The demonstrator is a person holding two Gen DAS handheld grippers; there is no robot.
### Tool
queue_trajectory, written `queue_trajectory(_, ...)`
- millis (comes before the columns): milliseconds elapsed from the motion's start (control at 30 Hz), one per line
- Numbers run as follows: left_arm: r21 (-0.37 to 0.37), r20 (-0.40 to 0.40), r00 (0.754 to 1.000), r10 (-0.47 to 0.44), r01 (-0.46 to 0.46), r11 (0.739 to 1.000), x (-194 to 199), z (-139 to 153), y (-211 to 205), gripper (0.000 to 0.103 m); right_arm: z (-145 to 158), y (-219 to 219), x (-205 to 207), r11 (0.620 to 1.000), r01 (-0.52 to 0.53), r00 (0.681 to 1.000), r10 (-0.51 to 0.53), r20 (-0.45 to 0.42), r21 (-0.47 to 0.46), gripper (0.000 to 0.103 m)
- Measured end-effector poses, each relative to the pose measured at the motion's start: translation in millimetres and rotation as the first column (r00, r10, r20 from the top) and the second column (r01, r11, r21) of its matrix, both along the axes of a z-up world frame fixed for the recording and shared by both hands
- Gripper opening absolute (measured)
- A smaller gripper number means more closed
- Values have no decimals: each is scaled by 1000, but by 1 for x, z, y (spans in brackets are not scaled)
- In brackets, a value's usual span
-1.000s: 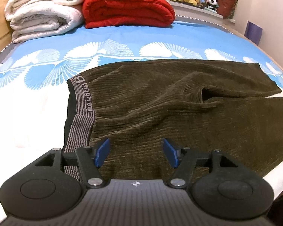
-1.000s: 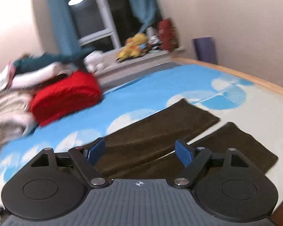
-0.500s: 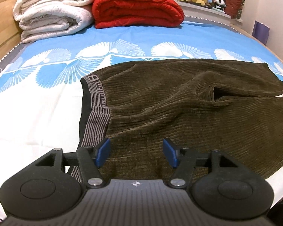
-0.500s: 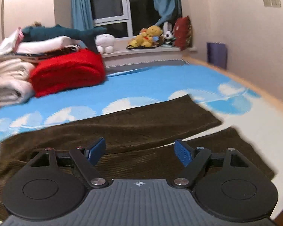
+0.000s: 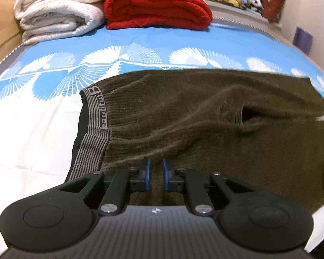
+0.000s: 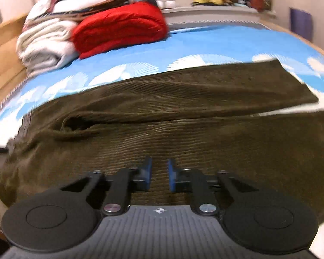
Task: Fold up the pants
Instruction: 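Close both tools and move them over the flattened pants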
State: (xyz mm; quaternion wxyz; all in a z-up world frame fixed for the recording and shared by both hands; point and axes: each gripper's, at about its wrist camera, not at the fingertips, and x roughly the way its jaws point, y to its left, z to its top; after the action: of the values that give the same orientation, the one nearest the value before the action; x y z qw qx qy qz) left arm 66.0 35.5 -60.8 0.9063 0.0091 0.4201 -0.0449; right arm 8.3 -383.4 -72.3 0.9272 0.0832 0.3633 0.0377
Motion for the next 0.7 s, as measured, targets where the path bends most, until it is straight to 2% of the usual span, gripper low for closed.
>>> queue_trajectory(133,-17,17,1000,14,-14,1000,16,7,4,12,-6,7,7,995,-62,998,61,-11,-77,14)
queue_trajectory(300,-7,47,999,24,-24,1000,66,17,10,13,-28,11,21,985,-106,982,83,-168,-133,15)
queue_trajectory(433,1,66,996,53,-54,999,119,21,17,13,-51,4,26,983,-118,953,73,-294,-137,16)
queue_trajectory(533,12,63,995,72,-73,997,159,15,22,13,-57,5,23,981,-137,953,92,-290,-139,16)
queue_trajectory(667,41,14,997,75,-76,996,209,-5,22,15,-56,0,29,985,-133,953,96,-288,-112,16)
queue_trajectory(700,50,3,997,73,-73,996,219,-11,22,21,-56,-2,31,986,-131,952,96,-291,-103,16)
